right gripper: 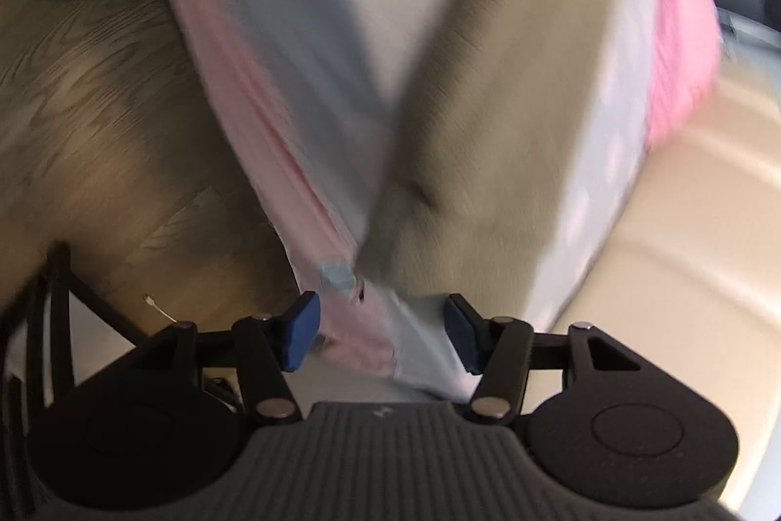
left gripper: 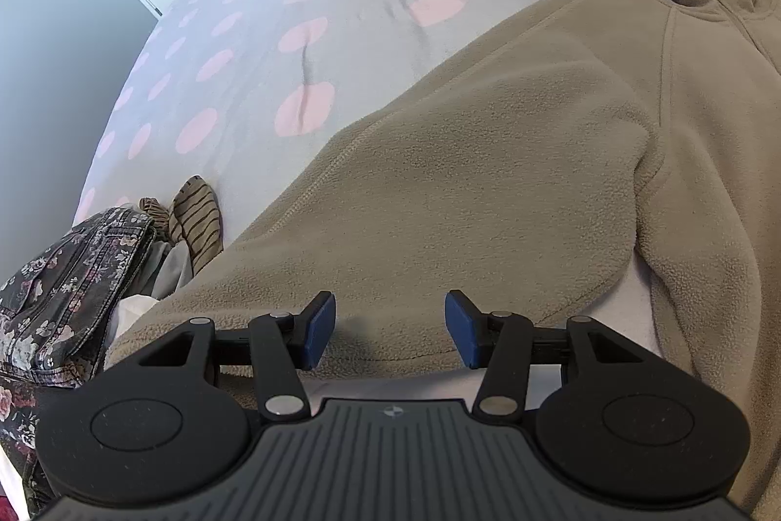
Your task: Fold clothes
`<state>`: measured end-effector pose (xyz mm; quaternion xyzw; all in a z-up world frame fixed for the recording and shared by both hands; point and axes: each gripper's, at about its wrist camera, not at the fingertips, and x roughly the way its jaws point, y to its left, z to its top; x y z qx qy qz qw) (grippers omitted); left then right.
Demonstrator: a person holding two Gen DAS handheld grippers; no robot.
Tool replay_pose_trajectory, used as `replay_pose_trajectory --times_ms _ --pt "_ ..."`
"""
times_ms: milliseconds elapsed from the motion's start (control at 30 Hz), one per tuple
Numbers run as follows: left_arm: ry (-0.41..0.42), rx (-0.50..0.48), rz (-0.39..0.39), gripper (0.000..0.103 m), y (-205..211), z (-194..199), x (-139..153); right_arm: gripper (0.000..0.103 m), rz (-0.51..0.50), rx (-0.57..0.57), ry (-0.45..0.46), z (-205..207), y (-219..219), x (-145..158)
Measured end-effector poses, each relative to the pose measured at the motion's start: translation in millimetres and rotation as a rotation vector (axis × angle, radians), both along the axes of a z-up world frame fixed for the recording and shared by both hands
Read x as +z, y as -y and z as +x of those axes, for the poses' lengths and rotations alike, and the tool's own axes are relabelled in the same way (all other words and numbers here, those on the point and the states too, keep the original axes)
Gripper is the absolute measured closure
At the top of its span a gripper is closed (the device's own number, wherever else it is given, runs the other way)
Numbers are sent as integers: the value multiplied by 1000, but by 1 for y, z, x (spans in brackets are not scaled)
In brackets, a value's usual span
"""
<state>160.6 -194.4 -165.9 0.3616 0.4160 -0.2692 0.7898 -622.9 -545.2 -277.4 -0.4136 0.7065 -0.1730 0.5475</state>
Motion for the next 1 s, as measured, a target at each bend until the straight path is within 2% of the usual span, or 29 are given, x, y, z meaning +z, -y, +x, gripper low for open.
replay_pose_trajectory --times_ms 233,333,433,600,667,833,1000 --pt "-12 17 -80 55 -9 6 12 45 -131 -121 206 19 36 62" --pt "-11 29 -109 54 -14 9 18 45 -175 -158 336 45 52 94" --pt "-11 40 -135 54 -20 13 23 45 -172 -179 475 84 60 124" --pt "-35 55 -227 54 -29 26 35 45 -27 -250 695 177 56 162" --pt "-46 57 -273 49 -29 32 43 45 50 -279 759 206 59 168" --pt "-82 39 -365 45 -14 51 55 44 257 -333 880 304 70 162" --pt "-112 -42 -374 44 32 66 50 42 425 -358 941 382 59 150"
